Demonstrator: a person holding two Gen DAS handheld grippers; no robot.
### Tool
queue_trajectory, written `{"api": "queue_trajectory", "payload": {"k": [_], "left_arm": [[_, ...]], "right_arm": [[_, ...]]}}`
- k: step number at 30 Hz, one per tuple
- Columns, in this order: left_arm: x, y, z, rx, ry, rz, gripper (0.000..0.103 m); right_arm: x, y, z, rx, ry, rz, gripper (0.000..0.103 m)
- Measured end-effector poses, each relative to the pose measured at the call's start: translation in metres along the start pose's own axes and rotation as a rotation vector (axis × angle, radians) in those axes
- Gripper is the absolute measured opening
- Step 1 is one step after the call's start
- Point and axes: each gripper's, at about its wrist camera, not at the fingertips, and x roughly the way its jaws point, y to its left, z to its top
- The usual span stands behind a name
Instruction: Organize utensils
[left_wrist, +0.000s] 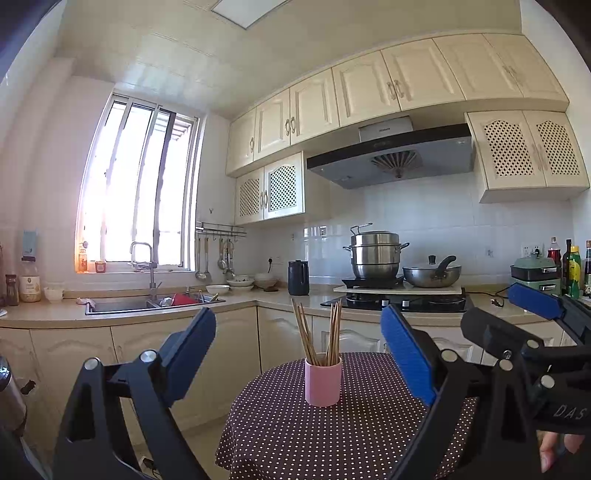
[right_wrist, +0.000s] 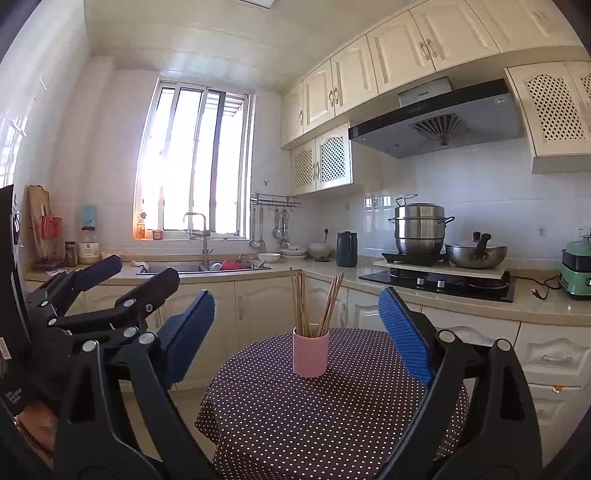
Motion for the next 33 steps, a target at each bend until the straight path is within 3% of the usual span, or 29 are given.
{"api": "queue_trajectory", "payload": {"k": [33], "left_arm": [[0.0021,0.0027,-0.0071,0.008,0.004,0.006,0.089]], "right_arm": [[0.0054,0.0007,-0.0058,0.004,0.010,0.003,0.090]]}}
